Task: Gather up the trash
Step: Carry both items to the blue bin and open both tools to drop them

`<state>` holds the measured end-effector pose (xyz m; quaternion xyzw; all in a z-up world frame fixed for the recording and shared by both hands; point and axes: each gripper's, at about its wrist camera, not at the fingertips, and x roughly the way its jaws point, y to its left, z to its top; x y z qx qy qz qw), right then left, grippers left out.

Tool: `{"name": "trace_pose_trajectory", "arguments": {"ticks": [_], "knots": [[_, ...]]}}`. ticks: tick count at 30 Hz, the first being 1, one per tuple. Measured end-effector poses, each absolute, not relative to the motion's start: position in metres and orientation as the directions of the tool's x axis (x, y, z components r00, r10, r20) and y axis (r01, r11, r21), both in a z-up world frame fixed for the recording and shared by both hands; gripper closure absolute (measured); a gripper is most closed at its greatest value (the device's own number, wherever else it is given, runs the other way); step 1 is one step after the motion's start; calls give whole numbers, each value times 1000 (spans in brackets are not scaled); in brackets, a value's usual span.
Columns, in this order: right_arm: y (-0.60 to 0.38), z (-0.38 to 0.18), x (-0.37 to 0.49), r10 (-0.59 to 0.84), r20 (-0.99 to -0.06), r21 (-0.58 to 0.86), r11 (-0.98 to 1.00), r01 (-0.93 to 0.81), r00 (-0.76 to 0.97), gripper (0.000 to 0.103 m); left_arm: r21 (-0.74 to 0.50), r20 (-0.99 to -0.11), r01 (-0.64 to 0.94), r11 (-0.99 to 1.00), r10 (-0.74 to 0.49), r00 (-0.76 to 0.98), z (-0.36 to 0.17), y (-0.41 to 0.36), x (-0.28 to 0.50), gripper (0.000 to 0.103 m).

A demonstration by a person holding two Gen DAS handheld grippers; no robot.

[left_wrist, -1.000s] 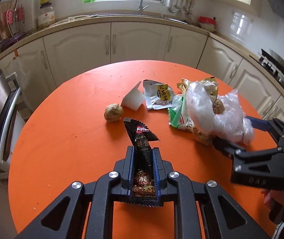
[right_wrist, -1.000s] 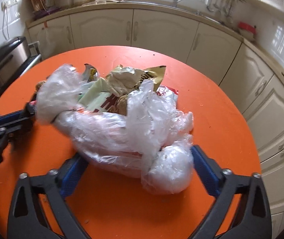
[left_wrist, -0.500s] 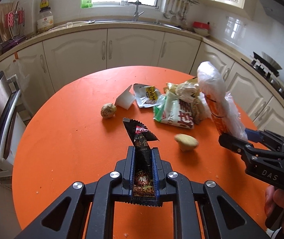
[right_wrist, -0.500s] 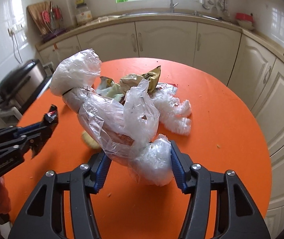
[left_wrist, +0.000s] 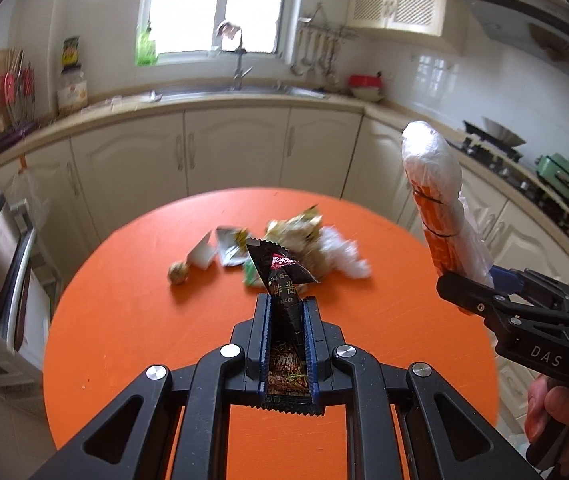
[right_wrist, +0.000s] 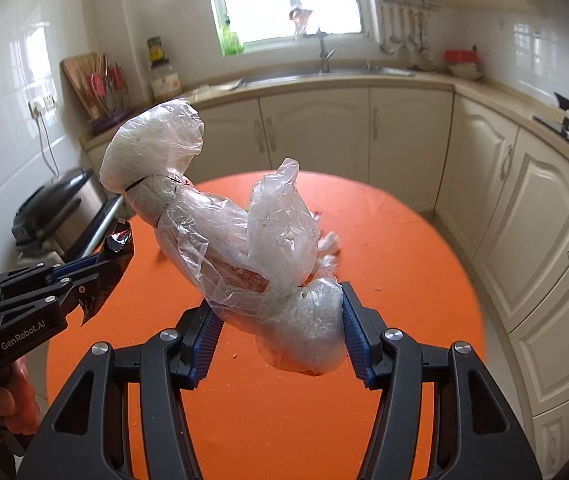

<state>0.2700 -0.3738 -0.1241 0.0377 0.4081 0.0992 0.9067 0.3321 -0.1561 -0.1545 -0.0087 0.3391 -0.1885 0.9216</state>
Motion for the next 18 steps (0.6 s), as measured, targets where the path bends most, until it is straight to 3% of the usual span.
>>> {"name": "trace_pose_trajectory", "arguments": {"ticks": [5, 18], "knots": [[-397, -95, 247, 185, -692, 147, 983, -114, 698, 47, -122, -565, 396, 910, -391, 726, -135, -136, 232, 92], [-502, -37, 169, -20, -620, 106, 988, 109, 784, 47, -98, -465, 608, 788, -577, 672, -109, -201, 154, 92]]}}
